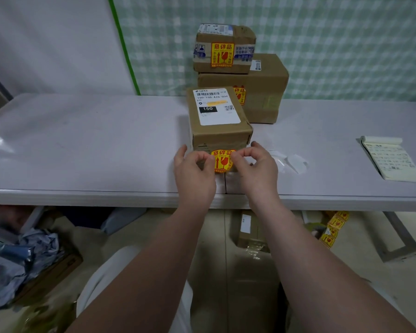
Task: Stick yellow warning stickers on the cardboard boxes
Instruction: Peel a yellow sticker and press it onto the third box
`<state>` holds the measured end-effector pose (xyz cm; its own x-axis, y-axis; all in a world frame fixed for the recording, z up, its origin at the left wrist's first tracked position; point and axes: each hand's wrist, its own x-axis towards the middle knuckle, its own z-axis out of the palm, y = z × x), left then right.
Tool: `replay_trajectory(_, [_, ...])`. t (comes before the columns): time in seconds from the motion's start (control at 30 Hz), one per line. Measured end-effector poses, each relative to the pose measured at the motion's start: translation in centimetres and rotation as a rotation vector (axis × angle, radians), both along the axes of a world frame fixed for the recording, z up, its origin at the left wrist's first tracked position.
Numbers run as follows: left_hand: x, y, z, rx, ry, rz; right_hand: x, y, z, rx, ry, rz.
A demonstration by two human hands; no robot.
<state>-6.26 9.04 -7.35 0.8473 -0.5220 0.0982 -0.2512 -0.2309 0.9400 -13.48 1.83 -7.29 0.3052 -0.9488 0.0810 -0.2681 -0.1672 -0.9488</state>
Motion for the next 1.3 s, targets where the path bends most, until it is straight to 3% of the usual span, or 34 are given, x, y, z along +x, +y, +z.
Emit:
replay_trajectory(0.33, [0.3, -0.3, 0.9, -0.1, -0.058, -0.023, -0.7, 0.3, 1.6, -0.064, -0.142, 0.036])
replay_trajectory(0.6, [-0.5, 0.6, 3.7, -0.111, -0.129, 0.009, -1.9, 1.1, 4.4, -0.157, -0.088, 0.009])
replay_trajectory(1.3, [-2.0, 2.0, 4.9, 0.005, -0.209, 0.088, -2.1, 3.5, 4.3, -0.297, 0.023, -0.092])
